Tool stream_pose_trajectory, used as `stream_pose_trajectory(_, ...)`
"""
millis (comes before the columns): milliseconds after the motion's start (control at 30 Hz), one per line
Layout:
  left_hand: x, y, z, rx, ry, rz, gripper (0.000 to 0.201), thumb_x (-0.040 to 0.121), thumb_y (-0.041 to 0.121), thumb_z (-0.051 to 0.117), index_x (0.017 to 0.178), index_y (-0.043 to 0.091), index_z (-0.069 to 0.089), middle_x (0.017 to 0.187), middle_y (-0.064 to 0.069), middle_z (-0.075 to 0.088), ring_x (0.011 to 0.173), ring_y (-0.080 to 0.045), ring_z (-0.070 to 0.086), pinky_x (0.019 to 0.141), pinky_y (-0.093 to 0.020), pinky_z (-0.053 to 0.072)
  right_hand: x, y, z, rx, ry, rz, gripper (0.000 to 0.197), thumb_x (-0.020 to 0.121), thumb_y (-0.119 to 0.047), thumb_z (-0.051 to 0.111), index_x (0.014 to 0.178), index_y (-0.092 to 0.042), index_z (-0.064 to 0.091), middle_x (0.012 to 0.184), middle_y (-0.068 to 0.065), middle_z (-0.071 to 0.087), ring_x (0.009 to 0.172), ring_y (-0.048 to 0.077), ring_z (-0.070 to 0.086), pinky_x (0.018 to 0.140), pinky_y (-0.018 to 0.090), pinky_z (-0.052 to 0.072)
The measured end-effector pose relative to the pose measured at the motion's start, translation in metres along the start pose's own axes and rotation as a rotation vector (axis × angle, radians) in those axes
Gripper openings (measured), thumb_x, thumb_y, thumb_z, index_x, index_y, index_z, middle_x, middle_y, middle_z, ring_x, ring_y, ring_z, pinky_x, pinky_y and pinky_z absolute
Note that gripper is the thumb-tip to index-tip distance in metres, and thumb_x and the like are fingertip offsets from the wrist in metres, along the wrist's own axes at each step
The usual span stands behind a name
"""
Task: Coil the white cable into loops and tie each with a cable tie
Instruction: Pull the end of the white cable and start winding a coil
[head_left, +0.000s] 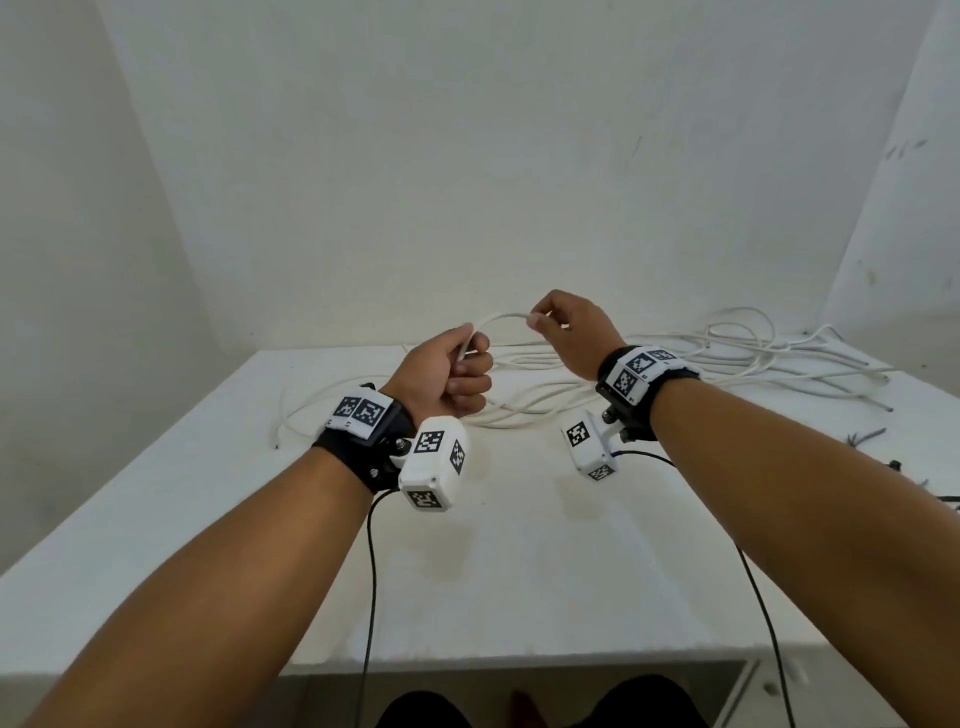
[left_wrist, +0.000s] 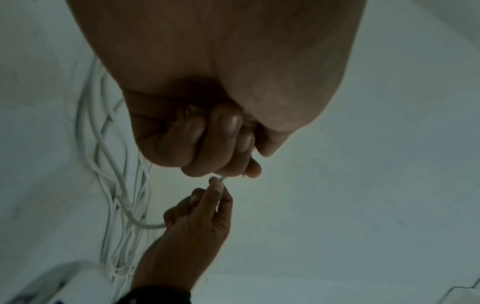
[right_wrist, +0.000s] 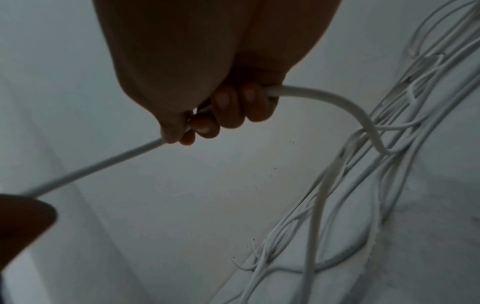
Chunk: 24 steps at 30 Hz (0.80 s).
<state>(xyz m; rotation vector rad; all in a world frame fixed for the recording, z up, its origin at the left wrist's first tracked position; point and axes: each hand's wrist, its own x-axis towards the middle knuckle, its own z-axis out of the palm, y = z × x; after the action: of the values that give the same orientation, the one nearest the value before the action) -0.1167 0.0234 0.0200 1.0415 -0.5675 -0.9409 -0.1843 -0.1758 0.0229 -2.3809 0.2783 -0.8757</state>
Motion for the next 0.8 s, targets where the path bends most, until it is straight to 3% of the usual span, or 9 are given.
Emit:
stream_pose_trajectory(100, 0.000, 0.006, 0.015, -0.074, -0.097, 0.042, 0.032, 0.101, 0.029, 0.032, 0.077, 0.017, 0.049, 0.050, 0.007, 0.027, 0.034, -0.005, 0.024, 0.041, -0.020, 0.019, 0.004, 0.003, 0.002, 0.062, 0.058, 0.067, 0.027, 0.095, -0.041, 0.058, 0.081, -0.018, 0.064, 0.070, 0.005, 0.060, 0.061, 0.016, 0.050, 0.056, 0.024, 0.038)
stream_pose_trajectory(167, 0.002, 0.010, 0.025, -0.129, -0.143, 0.115, 0.029, 0.101, 0.027, 0.034, 0.081, 0.015, 0.052, 0.051, 0.007, 0.029, 0.036, -0.005, 0.025, 0.042, -0.020, 0.020, 0.000, 0.000, 0.009, 0.070, -0.023, 0.094, 0.038, 0.097, -0.048, 0.051, 0.071, -0.022, 0.065, 0.070, 0.013, 0.063, 0.061, 0.023, 0.054, 0.059, 0.028, 0.039)
stream_pose_trajectory(233, 0.006, 0.014, 0.034, -0.180, -0.151, 0.219, 0.027, 0.101, 0.022, 0.036, 0.088, 0.010, 0.056, 0.054, 0.006, 0.033, 0.040, -0.006, 0.028, 0.043, -0.020, 0.026, -0.009, -0.006, 0.020, 0.062, -0.157, 0.115, 0.045, 0.100, -0.047, 0.043, 0.065, -0.027, 0.063, 0.068, 0.011, 0.061, 0.056, 0.018, 0.051, 0.055, 0.027, 0.036)
stream_pose_trajectory(333, 0.018, 0.022, 0.036, -0.234, -0.112, 0.367, 0.026, 0.102, 0.012, 0.034, 0.098, 0.003, 0.057, 0.058, 0.003, 0.046, 0.046, -0.008, 0.039, 0.048, -0.021, 0.038, -0.019, -0.004, 0.035, 0.117, -0.301, 0.144, 0.049, 0.102, -0.052, 0.033, 0.088, -0.027, 0.073, 0.063, -0.002, 0.057, 0.052, 0.013, 0.047, 0.058, 0.027, 0.039)
stream_pose_trajectory(433, 0.032, 0.031, 0.024, -0.258, -0.026, 0.479, 0.025, 0.102, 0.005, 0.033, 0.101, 0.002, 0.058, 0.064, 0.001, 0.058, 0.051, -0.006, 0.051, 0.054, -0.019, 0.044, -0.027, 0.007, 0.041, 0.173, -0.404, 0.184, 0.044, 0.103, -0.049, 0.032, 0.116, -0.025, 0.067, 0.066, -0.003, 0.057, 0.054, 0.011, 0.048, 0.060, 0.024, 0.042)
stream_pose_trajectory(500, 0.042, 0.033, 0.015, -0.245, 0.083, 0.531, 0.025, 0.103, 0.004, 0.033, 0.101, 0.002, 0.059, 0.068, 0.000, 0.063, 0.053, -0.006, 0.054, 0.056, -0.018, 0.046, -0.034, 0.010, 0.041, 0.226, -0.413, 0.193, 0.034, 0.105, -0.040, 0.037, 0.119, -0.022, 0.063, 0.067, -0.001, 0.055, 0.052, 0.010, 0.045, 0.055, 0.020, 0.040)
stream_pose_trajectory(567, 0.052, 0.031, 0.007, -0.215, 0.223, 0.576, 0.024, 0.103, 0.003, 0.036, 0.099, 0.002, 0.059, 0.072, -0.003, 0.065, 0.053, -0.006, 0.056, 0.056, -0.017, 0.047, -0.041, 0.008, 0.041, 0.250, -0.397, 0.161, 0.022, 0.103, -0.031, 0.043, 0.110, -0.018, 0.060, 0.064, -0.001, 0.054, 0.048, 0.008, 0.043, 0.052, 0.021, 0.037)
stream_pose_trajectory(667, 0.065, 0.020, -0.004, -0.110, 0.400, 0.634, 0.021, 0.102, 0.002, 0.038, 0.097, 0.001, 0.059, 0.077, -0.009, 0.065, 0.056, -0.009, 0.059, 0.060, -0.020, 0.052, -0.046, 0.001, 0.038, 0.164, -0.421, 0.061, 0.016, 0.100, -0.034, 0.051, 0.096, -0.020, 0.058, 0.059, -0.007, 0.054, 0.050, 0.011, 0.043, 0.058, 0.026, 0.039)
stream_pose_trajectory(800, 0.066, 0.006, -0.014, 0.431, 0.452, 0.605, 0.023, 0.101, 0.005, 0.034, 0.099, 0.003, 0.057, 0.075, -0.007, 0.064, 0.055, -0.010, 0.055, 0.058, -0.021, 0.049, -0.043, -0.013, 0.024, -0.033, -0.450, -0.072, 0.014, 0.094, -0.037, 0.058, 0.095, -0.025, 0.065, 0.083, 0.000, 0.066, 0.076, 0.017, 0.058, 0.075, 0.034, 0.048)
